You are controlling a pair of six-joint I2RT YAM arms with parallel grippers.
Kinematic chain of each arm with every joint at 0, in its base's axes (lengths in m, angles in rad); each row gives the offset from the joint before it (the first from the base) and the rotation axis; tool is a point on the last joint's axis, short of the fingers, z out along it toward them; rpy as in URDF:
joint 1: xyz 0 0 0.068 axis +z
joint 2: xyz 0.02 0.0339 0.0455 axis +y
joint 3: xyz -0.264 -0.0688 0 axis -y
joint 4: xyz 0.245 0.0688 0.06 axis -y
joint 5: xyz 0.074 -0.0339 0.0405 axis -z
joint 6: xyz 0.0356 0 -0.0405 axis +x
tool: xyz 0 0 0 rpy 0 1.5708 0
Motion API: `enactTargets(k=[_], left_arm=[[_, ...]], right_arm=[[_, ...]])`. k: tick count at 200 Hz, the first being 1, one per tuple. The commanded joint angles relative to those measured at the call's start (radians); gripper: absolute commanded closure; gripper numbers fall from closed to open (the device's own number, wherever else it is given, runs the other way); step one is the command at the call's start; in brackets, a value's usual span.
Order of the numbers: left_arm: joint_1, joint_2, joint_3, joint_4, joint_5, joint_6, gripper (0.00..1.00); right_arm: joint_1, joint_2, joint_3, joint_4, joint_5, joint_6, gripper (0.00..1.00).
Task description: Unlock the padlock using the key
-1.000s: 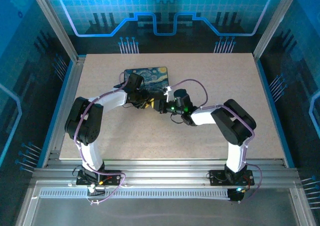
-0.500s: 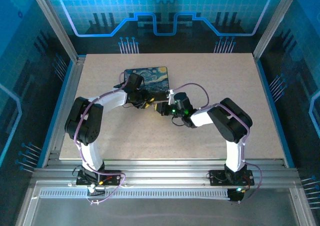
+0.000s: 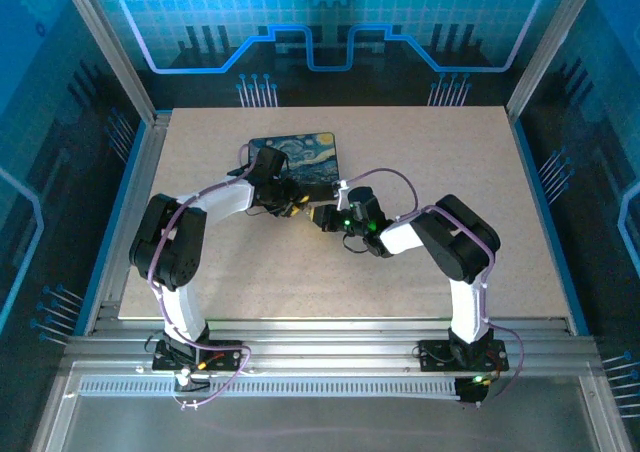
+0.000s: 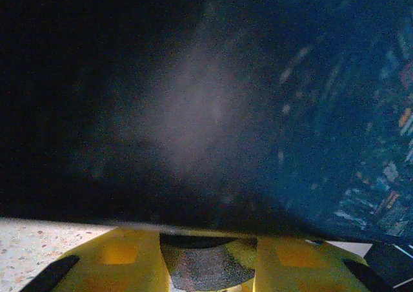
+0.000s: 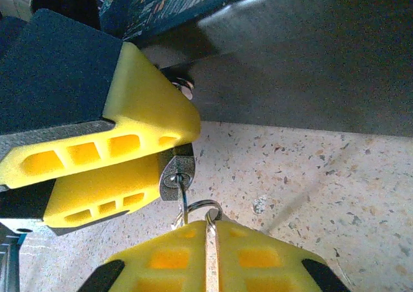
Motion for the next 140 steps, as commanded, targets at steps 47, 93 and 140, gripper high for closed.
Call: enactTargets(k=[47, 93, 140], left_arm=[[-0.039, -0.028, -0.018, -0.006, 0.118, -0.039, 1.0], [-0.034, -0.017, 0.002, -0.043, 0.116, -0.027, 0.99], [-0.011, 0.058, 0.138, -0.274, 0.22, 0.113, 0.95]], right_arm=[[-0.003, 0.057, 0.1, 0.053, -0.029, 0.032, 0.92], [-0.007, 0.013, 0.062, 0.0, -0.021, -0.031, 0.9], [-0.011, -0.153, 0.025, -0.432, 0.107, -0.417, 0.77]])
